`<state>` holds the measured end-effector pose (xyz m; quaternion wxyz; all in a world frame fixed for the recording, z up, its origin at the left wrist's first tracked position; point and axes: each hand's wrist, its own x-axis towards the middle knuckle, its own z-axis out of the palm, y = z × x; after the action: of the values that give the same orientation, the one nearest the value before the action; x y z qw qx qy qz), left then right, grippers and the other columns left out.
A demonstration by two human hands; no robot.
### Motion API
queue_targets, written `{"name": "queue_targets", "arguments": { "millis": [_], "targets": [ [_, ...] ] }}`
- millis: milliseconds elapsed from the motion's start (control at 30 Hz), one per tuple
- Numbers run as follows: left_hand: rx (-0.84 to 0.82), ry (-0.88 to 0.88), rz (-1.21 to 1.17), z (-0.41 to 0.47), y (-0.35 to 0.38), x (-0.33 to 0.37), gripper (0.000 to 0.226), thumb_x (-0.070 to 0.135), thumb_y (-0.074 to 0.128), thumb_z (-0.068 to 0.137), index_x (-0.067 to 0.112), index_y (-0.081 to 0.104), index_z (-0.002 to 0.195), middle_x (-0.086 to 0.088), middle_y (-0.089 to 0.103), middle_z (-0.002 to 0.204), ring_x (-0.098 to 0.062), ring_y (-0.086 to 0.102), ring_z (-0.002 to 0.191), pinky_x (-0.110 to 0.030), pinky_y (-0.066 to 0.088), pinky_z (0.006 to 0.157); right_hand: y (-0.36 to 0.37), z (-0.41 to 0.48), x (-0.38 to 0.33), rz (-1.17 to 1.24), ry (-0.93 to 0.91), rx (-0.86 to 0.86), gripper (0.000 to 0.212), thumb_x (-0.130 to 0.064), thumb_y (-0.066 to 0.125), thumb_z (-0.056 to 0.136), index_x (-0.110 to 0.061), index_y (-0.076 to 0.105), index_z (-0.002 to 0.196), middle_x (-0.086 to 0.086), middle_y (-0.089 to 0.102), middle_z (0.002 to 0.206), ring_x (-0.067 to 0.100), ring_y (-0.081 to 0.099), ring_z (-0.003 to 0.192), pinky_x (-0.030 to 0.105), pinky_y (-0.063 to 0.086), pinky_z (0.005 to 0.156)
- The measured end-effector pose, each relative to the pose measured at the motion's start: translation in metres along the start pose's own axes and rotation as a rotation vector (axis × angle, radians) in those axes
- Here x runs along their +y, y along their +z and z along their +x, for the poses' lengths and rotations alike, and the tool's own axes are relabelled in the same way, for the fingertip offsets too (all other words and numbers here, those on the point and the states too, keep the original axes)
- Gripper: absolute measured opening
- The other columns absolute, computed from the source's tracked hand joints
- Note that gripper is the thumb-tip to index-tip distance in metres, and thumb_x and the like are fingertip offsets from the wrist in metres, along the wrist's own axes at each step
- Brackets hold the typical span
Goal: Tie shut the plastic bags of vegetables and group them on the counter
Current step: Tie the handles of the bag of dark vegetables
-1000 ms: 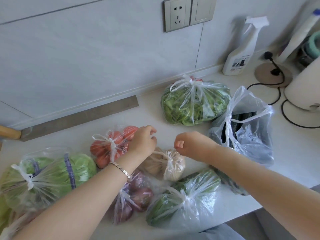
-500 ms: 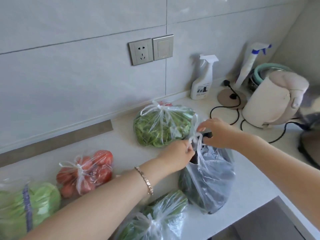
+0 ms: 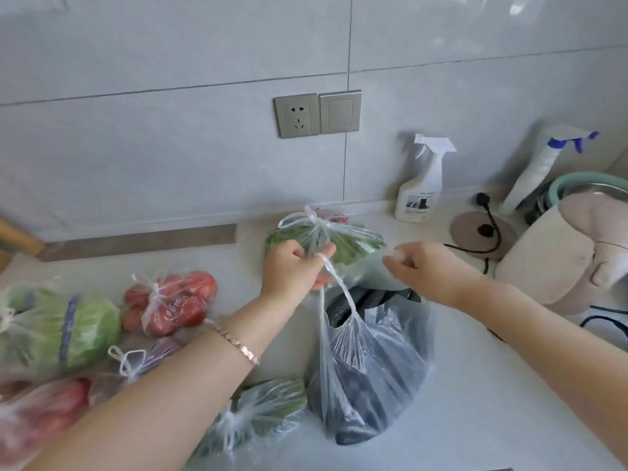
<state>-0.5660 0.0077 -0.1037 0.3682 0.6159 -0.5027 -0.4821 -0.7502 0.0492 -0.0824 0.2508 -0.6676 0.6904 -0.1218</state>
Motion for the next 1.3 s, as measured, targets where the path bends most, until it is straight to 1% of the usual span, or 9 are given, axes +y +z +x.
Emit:
{"name": "queue_targets", "arguments": {
  "millis": [167,467,633,700,800,900,1000,1167,1300],
  "targets": [
    [-0.168,-0.096,-0.185,-0.023,0.021,0.015,0.030,0.024,0.071,0.079,0.006,0.056,0.060,-0.013,0.071,0.070,-0.025,0.072,0.070,-0.030,0.060,0.062,-0.017,-0.014,0.001,0.127,-0.057,0.231,0.034,-0.018,0.046,0.086,0.002,0.039,0.060,0.010,0.040,0.060,0.018,0.031,0.059,0.031,0.029,0.055],
    [-0.321,-0.248,-0.333,-0.021,0.023,0.038,0.016,0.013,0.061,0.087,-0.001,0.062,0.081,-0.011,0.070,0.075,-0.008,0.063,0.046,-0.020,0.055,0.048,-0.032,-0.021,0.002,0.269,0.204,0.510,0.034,-0.013,0.048,0.079,-0.010,0.027,0.052,0.009,0.033,0.056,0.019,0.026,0.056,0.029,0.024,0.051],
    [-0.494,-0.141,-0.232,-0.008,0.034,0.046,0.014,-0.003,0.053,0.089,0.004,0.064,0.094,-0.007,0.065,0.092,-0.004,0.060,0.042,-0.019,0.055,0.049,-0.029,-0.016,0.001,0.719,0.299,0.172,0.028,-0.001,0.037,0.086,0.008,0.063,0.079,-0.005,0.053,0.045,0.015,0.042,0.042,0.024,0.039,0.044],
    [-0.634,-0.060,-0.109,-0.001,0.038,0.040,0.031,-0.008,0.055,0.085,0.011,0.061,0.110,0.002,0.062,0.101,-0.005,0.064,0.050,-0.021,0.058,0.055,-0.027,-0.011,0.007,0.930,0.289,0.032,0.031,0.008,0.035,0.087,0.004,0.065,0.081,0.006,0.063,0.062,0.012,0.057,0.047,0.025,0.057,0.053],
    [-0.830,0.067,0.098,0.007,0.045,0.027,0.070,-0.015,0.060,0.077,0.027,0.044,0.131,0.010,0.054,0.117,-0.003,0.067,0.067,-0.020,0.057,0.067,-0.017,-0.003,0.016,1.099,0.247,-0.190,0.021,0.007,0.047,0.088,0.002,0.066,0.092,0.012,0.071,0.084,0.013,0.069,0.067,0.020,0.058,0.064],
    [-0.911,0.123,0.163,0.012,0.054,0.018,0.088,-0.011,0.067,0.073,0.032,0.030,0.140,0.014,0.054,0.108,0.011,0.062,0.078,-0.011,0.050,0.081,-0.011,0.004,0.027,1.136,0.206,-0.427,0.022,-0.005,0.059,0.085,0.006,0.062,0.104,0.015,0.065,0.092,0.020,0.060,0.079,0.021,0.056,0.073],
    [-0.961,0.165,0.211,0.014,0.065,0.012,0.093,-0.007,0.071,0.071,0.030,0.023,0.142,0.002,0.056,0.105,0.001,0.058,0.097,-0.015,0.042,0.096,-0.013,0.005,0.030,0.998,0.171,-0.487,0.008,-0.010,0.060,0.086,-0.005,0.064,0.082,0.005,0.065,0.072,0.016,0.059,0.068,0.024,0.053,0.073],
    [-0.829,0.226,0.324,0.013,0.078,-0.001,0.029,0.013,0.064,0.083,0.005,0.061,0.110,0.005,0.057,0.077,-0.003,0.056,0.067,-0.009,0.046,0.066,-0.015,0.013,0.036,0.459,0.273,-0.233,0.030,-0.026,0.064,0.081,-0.017,0.049,0.057,-0.003,0.042,0.055,0.013,0.035,0.052,0.023,0.032,0.056],
    [-0.756,0.150,0.480,0.028,0.046,-0.044,0.039,0.033,0.067,0.080,0.002,0.051,0.063,0.003,0.038,0.053,-0.007,0.036,0.047,-0.018,0.032,0.054,0.008,0.018,0.081,1.042,0.692,-0.009,0.024,-0.019,0.064,0.080,-0.015,0.047,0.064,-0.005,0.035,0.039,0.013,0.026,0.045,0.022,0.025,0.045]
  ]
}}
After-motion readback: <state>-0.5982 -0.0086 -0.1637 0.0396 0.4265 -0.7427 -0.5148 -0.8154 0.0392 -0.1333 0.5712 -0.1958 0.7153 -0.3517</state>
